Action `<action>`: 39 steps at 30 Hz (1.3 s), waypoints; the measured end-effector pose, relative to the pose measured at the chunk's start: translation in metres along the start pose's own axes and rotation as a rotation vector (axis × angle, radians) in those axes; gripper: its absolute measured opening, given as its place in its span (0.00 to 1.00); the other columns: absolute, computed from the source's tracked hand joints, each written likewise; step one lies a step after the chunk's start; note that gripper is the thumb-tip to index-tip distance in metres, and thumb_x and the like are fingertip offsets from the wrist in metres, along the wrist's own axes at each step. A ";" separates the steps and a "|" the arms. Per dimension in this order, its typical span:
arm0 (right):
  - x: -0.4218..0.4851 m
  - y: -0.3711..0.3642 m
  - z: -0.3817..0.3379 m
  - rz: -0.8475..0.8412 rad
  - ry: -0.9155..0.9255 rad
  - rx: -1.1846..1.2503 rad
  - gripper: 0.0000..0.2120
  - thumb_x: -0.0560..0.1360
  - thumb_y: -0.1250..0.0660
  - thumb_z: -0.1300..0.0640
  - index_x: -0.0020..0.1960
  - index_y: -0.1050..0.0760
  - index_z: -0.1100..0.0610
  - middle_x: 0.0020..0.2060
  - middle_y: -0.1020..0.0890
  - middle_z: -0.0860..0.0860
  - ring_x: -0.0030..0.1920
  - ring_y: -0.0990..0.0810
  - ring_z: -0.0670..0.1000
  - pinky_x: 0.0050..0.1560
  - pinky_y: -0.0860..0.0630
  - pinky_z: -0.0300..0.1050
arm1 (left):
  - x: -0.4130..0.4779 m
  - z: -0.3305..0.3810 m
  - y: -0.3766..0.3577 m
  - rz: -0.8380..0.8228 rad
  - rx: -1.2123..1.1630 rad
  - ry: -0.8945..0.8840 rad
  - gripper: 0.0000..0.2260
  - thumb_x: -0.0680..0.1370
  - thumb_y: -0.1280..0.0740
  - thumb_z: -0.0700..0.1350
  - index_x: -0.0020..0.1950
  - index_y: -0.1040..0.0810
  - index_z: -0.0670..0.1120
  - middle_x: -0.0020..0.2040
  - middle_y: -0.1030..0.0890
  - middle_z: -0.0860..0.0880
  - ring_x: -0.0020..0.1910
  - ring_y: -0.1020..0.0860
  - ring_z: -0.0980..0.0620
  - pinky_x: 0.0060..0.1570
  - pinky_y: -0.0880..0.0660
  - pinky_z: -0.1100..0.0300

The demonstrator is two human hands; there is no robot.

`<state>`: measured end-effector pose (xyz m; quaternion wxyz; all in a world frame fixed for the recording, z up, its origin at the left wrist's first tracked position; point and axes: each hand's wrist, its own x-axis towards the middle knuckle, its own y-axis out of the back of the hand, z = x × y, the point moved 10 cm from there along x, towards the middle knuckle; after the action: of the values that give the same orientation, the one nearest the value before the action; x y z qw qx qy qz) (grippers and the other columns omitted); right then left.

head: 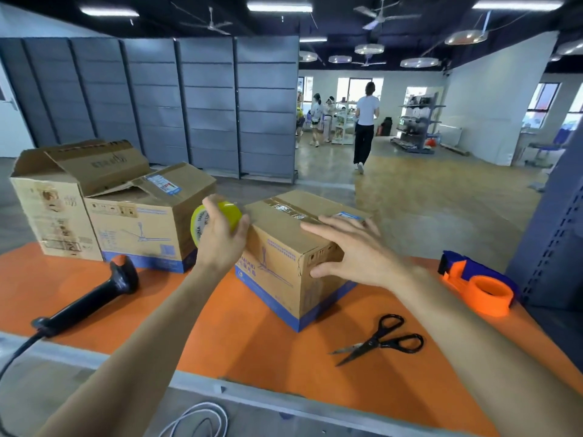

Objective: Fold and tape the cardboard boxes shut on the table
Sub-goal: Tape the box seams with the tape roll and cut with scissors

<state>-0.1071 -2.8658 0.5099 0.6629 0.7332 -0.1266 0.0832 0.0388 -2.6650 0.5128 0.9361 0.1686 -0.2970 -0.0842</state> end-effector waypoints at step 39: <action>-0.016 0.017 0.008 0.270 -0.086 0.855 0.12 0.77 0.35 0.38 0.59 0.25 0.28 0.59 0.21 0.28 0.64 0.24 0.33 0.68 0.29 0.40 | 0.031 0.099 0.039 -0.053 0.079 -0.194 0.39 0.62 0.21 0.67 0.61 0.39 0.55 0.53 0.19 0.52 0.53 0.20 0.52 0.54 0.26 0.54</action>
<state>-0.1275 -2.8740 0.5205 0.2776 0.9210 -0.2027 0.1833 0.0082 -2.6636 0.6193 0.8930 0.2042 -0.3848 -0.1129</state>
